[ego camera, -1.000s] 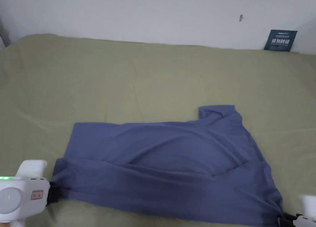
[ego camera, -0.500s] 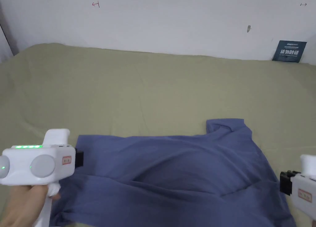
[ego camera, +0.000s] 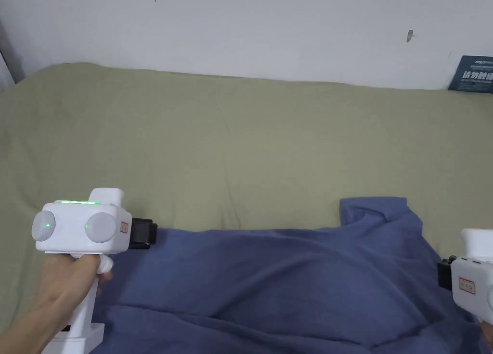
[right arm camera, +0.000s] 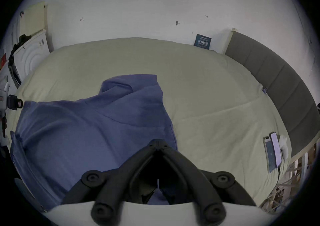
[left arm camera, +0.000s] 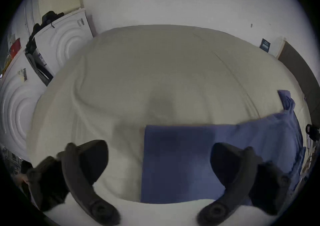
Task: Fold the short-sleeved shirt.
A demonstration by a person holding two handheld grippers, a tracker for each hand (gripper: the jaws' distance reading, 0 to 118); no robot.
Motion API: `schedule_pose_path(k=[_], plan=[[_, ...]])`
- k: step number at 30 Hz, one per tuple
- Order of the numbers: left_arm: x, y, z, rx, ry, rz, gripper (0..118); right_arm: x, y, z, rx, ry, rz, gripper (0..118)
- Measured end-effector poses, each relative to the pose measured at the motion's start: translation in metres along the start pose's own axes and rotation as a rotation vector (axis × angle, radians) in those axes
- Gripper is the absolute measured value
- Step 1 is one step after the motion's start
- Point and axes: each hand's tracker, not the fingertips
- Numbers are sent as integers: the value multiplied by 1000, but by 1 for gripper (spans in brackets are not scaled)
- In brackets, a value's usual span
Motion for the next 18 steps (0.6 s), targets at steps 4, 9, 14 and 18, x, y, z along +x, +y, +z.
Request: schedule_pose_path(k=[4,9,14,18], plan=[[6,-2,-12,-69,25,-35,116,8,6,-8,-17,-6,-2,0],[17,-6,6,-28,-17,-85,53,24,21,-16,-29,-19,9,0],[18,-9,-1,-33,-30,-77,1,34,43,-41,-40,11,-24,5],[13,-8,-5,-43,-47,-46,1,29,53,-75,-139,60,-29,118]])
